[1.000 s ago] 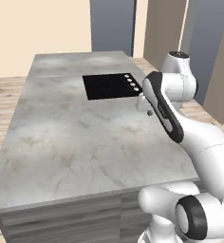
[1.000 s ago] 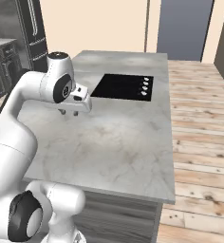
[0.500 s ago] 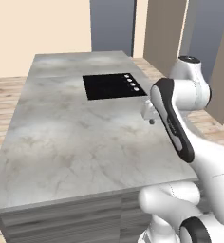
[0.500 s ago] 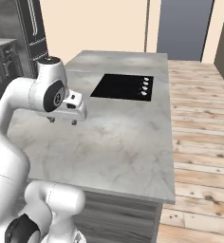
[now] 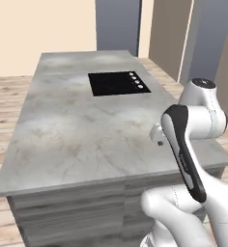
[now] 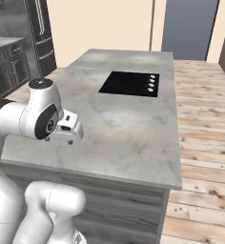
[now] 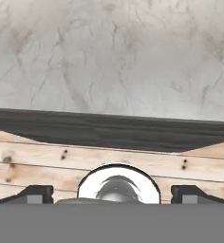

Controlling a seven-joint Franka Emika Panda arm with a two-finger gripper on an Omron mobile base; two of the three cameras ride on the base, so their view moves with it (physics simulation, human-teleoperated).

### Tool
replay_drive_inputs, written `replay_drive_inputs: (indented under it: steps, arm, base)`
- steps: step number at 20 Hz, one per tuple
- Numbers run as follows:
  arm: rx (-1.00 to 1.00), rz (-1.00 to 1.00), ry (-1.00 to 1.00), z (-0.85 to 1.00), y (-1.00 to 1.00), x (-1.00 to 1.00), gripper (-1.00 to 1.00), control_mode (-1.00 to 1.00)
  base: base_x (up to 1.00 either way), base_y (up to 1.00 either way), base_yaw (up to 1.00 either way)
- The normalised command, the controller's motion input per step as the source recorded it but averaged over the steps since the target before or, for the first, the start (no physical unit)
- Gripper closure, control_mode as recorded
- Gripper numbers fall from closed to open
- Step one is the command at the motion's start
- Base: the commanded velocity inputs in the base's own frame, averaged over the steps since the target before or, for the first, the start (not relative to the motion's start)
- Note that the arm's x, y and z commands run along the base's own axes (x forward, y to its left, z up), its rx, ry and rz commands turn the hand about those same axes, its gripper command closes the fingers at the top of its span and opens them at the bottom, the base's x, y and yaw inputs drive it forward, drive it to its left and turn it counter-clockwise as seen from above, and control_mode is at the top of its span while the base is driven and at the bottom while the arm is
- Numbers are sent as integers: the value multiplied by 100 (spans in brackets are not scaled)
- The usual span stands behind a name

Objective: Navigate to the stand mixer.

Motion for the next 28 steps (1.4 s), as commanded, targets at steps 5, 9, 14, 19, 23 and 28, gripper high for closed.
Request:
replay_drive_inputs:
  steps: [5,9,14,19,23,28]
  arm:
    - [0,0,0,0,0,0,-100,100]
    - [0,0,0,0,0,0,-100,100]
    - [0,0,0,0,0,0,-100,100]
    - [0,0,0,0,0,0,-100,100]
    - [0,0,0,0,0,0,-100,100]
    - [0,0,0,0,0,0,-100,100]
  base:
    - [-51,96,16]
    - [-3,100,14]
    - [0,100,15]
    - [7,100,15]
    - [21,100,14]
    - [52,100,17]
